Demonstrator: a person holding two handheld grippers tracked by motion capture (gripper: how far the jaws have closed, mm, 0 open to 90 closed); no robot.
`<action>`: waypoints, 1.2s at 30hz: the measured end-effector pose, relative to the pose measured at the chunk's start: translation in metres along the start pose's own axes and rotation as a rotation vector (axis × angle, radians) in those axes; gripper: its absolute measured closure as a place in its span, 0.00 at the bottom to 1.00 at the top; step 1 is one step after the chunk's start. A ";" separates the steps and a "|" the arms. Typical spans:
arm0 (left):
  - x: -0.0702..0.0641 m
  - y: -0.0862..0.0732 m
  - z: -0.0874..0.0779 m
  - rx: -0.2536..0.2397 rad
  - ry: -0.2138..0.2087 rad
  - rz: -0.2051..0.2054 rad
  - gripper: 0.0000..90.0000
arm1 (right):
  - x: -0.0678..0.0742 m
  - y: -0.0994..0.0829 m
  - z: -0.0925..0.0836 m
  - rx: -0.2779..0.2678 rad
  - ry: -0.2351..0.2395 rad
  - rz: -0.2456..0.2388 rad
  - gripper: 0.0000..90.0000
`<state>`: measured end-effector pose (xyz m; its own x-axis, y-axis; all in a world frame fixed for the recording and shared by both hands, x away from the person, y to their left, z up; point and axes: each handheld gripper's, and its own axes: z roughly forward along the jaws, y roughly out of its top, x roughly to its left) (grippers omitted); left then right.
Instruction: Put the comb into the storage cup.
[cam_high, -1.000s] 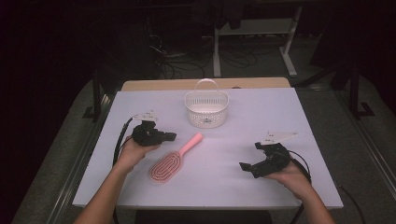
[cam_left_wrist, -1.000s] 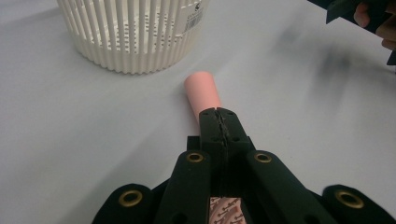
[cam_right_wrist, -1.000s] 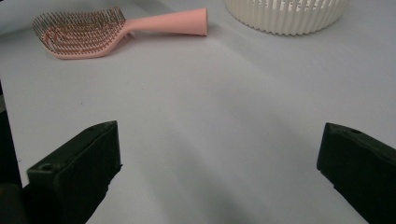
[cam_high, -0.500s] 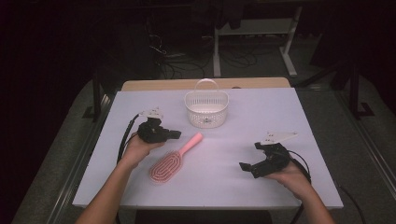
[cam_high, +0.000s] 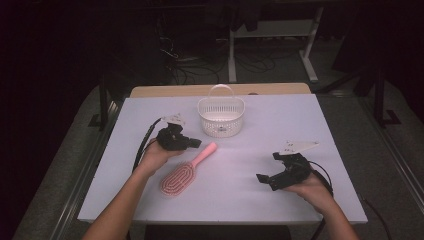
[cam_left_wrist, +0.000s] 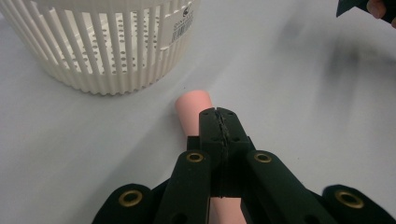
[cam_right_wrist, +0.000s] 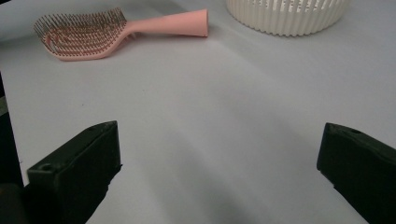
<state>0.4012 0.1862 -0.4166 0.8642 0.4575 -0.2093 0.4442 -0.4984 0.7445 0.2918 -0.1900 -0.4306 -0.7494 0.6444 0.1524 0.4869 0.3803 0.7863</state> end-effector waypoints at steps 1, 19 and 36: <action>0.000 0.001 0.001 0.005 0.001 0.003 1.00 | 0.000 0.000 0.000 -0.001 0.000 0.001 0.00; 0.017 0.001 0.031 0.068 0.020 -0.025 1.00 | 0.000 0.000 0.000 0.002 0.001 0.001 0.00; 0.025 0.003 0.048 0.117 0.045 -0.030 1.00 | 0.000 0.000 0.000 0.002 0.002 0.000 0.00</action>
<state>0.4359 0.1609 -0.4498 0.8397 0.5051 -0.1995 0.4965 -0.5652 0.6588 0.2916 -0.1904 -0.4306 -0.7503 0.6431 0.1534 0.4876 0.3816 0.7852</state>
